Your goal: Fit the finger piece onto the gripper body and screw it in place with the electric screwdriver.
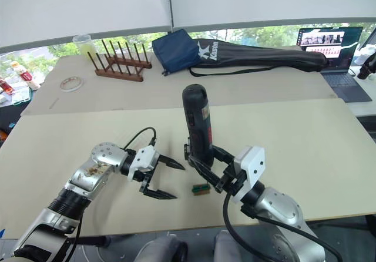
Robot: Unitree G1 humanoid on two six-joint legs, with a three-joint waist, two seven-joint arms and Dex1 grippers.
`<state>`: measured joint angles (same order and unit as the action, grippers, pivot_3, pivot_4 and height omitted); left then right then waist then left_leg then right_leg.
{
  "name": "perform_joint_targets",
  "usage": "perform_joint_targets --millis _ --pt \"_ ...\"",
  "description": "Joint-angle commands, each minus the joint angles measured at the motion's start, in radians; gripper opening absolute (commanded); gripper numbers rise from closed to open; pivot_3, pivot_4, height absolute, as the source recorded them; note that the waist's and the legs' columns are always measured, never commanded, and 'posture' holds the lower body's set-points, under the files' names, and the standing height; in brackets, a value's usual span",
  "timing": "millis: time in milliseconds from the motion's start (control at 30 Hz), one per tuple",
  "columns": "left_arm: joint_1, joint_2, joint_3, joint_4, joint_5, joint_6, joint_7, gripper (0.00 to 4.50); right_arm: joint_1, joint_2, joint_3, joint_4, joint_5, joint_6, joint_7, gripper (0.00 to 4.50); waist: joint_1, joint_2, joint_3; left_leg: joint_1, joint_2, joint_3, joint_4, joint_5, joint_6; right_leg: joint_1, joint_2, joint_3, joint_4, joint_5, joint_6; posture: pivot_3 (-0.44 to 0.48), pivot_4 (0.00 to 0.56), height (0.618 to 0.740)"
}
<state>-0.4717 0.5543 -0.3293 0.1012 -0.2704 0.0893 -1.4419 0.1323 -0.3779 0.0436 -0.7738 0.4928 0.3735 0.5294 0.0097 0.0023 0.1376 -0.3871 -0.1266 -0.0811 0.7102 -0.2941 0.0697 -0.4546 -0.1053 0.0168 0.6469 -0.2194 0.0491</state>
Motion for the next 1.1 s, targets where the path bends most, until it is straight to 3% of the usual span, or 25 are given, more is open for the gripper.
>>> perform_joint_targets --millis 33,1100 --pt "-0.017 0.0 0.013 -0.032 -0.002 -0.008 0.003 4.5 -0.012 0.002 -0.007 -0.032 0.012 -0.06 0.018 1.97 0.0 0.0 0.0 0.0 0.0 0.0 0.0 0.0 0.0 0.0 0.0 0.0 0.0 0.0 0.0 0.0 0.15 0.74" --pt "-0.024 -0.001 0.011 -0.031 -0.009 0.001 -0.006 4.5 -0.019 -0.008 -0.024 -0.015 0.003 -0.064 0.023 1.97 0.0 0.0 0.0 0.0 0.0 0.0 0.0 0.0 0.0 0.0 0.0 0.0 0.0 0.0 0.0 0.0 0.15 0.74"
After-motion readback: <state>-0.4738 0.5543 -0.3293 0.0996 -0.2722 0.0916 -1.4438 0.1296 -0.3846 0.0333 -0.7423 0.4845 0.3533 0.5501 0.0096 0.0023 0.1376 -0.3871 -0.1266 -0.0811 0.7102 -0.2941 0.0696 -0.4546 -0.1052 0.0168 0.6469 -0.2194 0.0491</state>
